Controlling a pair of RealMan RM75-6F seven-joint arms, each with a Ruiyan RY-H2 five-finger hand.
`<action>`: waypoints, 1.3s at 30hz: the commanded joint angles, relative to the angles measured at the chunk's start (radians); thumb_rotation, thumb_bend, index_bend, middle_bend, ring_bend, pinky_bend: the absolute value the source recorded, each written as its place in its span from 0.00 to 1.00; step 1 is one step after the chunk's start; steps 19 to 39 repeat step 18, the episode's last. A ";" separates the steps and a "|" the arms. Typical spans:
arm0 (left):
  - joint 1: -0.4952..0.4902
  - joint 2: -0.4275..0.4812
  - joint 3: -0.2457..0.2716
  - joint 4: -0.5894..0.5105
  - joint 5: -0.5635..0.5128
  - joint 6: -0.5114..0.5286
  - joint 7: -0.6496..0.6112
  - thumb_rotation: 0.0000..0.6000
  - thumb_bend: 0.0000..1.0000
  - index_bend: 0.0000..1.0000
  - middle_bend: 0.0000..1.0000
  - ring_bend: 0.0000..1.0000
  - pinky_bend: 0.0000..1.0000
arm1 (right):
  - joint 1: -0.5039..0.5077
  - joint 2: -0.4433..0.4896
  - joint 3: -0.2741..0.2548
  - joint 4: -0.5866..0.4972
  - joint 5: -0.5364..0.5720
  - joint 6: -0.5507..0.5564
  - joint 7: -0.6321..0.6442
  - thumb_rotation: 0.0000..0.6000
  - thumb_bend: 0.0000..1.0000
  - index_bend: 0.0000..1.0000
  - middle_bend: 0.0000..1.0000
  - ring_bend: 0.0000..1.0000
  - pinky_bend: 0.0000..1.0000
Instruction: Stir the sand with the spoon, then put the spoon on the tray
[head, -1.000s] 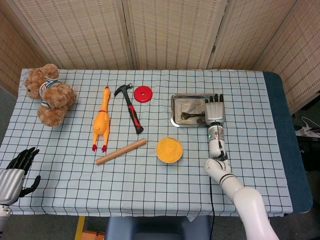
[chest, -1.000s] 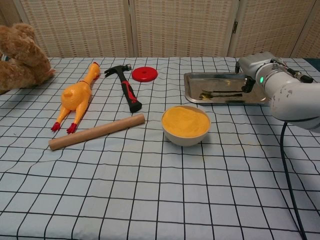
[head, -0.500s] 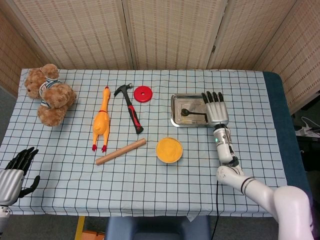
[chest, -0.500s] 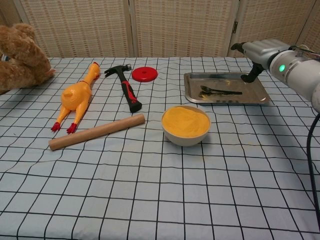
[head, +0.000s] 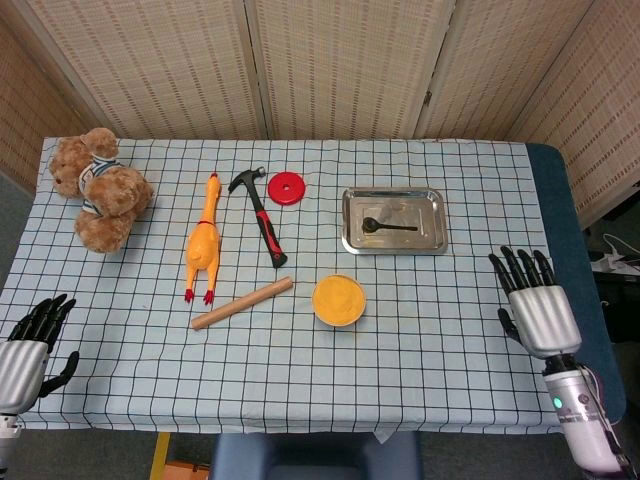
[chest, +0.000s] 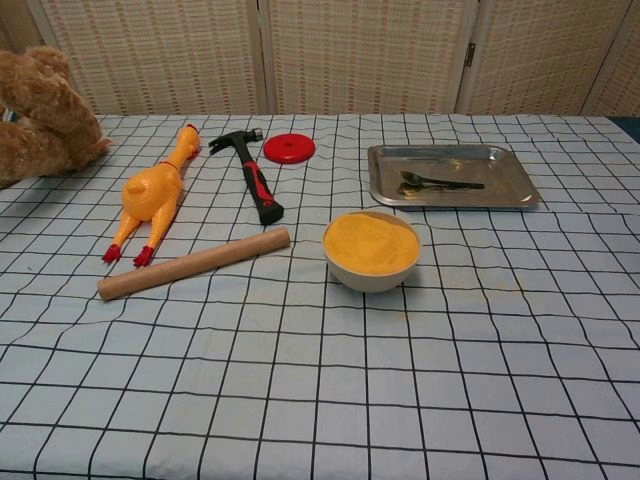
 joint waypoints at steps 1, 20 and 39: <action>0.010 -0.019 -0.004 0.021 0.020 0.034 0.022 1.00 0.45 0.00 0.00 0.00 0.11 | -0.160 -0.014 -0.100 0.067 -0.103 0.198 -0.062 1.00 0.34 0.00 0.00 0.00 0.00; 0.005 -0.022 0.002 0.011 0.011 0.002 0.030 1.00 0.45 0.00 0.00 0.00 0.11 | -0.210 -0.059 -0.071 0.245 -0.143 0.194 0.318 1.00 0.34 0.00 0.00 0.00 0.00; 0.005 -0.022 0.002 0.011 0.011 0.002 0.030 1.00 0.45 0.00 0.00 0.00 0.11 | -0.210 -0.059 -0.071 0.245 -0.143 0.194 0.318 1.00 0.34 0.00 0.00 0.00 0.00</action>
